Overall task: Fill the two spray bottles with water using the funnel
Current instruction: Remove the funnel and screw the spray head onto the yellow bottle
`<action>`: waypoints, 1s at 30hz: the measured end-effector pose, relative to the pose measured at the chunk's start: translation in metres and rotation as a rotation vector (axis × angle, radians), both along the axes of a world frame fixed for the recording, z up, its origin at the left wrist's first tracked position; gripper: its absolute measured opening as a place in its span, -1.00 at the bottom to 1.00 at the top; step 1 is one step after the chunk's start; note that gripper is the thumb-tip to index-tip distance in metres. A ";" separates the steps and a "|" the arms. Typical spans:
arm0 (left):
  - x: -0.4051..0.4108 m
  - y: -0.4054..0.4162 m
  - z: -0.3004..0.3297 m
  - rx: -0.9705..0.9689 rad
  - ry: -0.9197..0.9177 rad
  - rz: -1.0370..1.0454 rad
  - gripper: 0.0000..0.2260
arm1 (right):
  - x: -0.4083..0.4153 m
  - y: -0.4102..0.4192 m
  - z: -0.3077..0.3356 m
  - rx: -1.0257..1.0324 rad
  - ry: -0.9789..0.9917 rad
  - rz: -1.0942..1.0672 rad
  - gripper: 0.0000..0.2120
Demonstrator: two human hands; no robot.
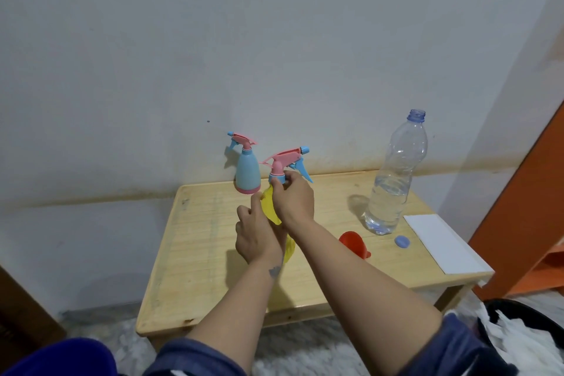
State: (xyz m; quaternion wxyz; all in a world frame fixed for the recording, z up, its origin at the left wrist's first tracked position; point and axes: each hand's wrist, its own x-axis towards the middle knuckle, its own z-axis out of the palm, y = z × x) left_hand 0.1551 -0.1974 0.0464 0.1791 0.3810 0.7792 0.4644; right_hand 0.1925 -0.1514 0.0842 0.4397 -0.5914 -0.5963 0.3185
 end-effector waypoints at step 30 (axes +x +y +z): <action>-0.040 0.044 -0.035 -0.806 0.619 -0.710 -0.59 | 0.134 -0.002 -0.042 -0.498 0.185 0.162 -0.67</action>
